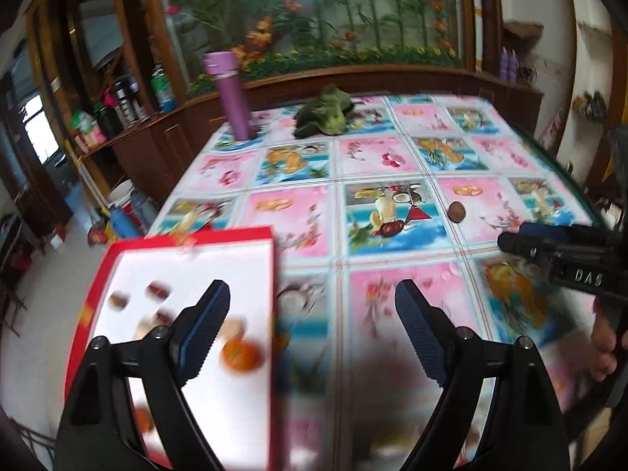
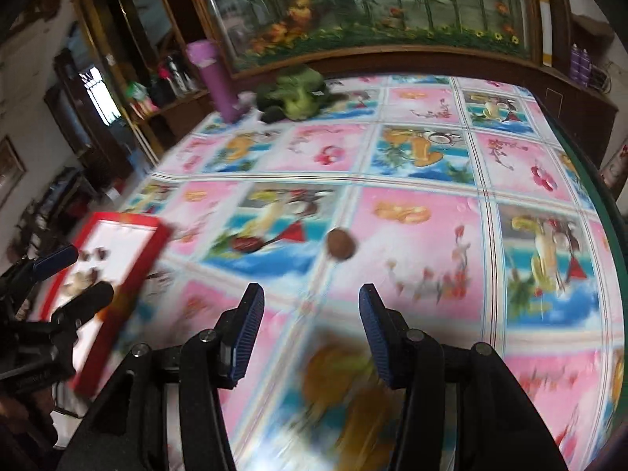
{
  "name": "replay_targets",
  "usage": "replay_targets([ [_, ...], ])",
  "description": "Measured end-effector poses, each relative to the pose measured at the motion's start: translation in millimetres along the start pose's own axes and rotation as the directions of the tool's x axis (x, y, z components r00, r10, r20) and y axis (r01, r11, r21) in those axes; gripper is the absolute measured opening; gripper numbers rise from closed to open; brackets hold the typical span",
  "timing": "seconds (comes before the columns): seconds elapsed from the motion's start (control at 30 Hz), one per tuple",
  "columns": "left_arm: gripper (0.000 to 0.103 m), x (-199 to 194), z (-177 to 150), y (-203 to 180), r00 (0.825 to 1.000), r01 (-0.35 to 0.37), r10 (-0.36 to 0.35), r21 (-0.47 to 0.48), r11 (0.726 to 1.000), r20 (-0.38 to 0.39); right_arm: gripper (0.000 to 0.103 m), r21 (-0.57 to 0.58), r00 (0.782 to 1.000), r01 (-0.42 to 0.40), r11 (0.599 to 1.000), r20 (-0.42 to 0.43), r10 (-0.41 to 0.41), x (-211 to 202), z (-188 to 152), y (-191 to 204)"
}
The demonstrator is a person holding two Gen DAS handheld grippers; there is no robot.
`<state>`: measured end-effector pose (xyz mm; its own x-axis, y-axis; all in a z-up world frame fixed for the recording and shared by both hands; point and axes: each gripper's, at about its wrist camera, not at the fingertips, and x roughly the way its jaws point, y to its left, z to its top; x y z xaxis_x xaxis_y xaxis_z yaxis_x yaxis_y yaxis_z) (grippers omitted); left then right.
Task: Organize fruits
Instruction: 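Move both grippers back toward the last brown ball and date, then grasp a brown ball with the right gripper while the left grasps a red date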
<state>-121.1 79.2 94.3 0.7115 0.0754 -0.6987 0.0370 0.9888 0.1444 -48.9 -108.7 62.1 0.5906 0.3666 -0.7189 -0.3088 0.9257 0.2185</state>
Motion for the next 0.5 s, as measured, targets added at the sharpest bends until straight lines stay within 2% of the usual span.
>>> replay_targets([
  [0.1,0.086,42.1,16.0,-12.9,0.998,0.037,-0.035,0.027,0.999,-0.055,0.05,0.026,0.999,0.021,0.999,-0.043,-0.02,34.4,16.3,-10.2],
  [0.2,0.086,75.0,24.2,-13.2,0.993,0.047,-0.046,0.005,0.999,-0.111,0.046,0.013,0.996,0.046,0.999,-0.078,-0.044,60.2,23.9,-8.9],
  [0.23,0.086,80.6,26.3,-11.8,0.992,0.052,-0.052,-0.009,0.999,-0.114,0.037,0.004,0.995,0.048,0.999,-0.085,-0.047,65.0,24.3,-6.5],
  [0.27,0.086,84.6,29.1,-10.8,0.993,0.062,-0.064,-0.016,0.998,-0.103,0.036,-0.009,0.995,0.055,0.998,-0.086,-0.055,69.0,24.1,-3.1],
  [0.33,0.086,92.5,34.0,-12.3,0.993,0.049,-0.049,-0.006,0.999,-0.107,0.022,-0.025,0.995,0.056,0.998,-0.077,-0.058,68.6,23.9,-0.2],
  [0.5,0.084,98.4,43.0,-23.4,0.992,0.095,-0.091,0.044,0.994,-0.084,0.022,0.004,0.997,0.035,0.999,-0.067,-0.035,61.5,20.4,-17.4],
])
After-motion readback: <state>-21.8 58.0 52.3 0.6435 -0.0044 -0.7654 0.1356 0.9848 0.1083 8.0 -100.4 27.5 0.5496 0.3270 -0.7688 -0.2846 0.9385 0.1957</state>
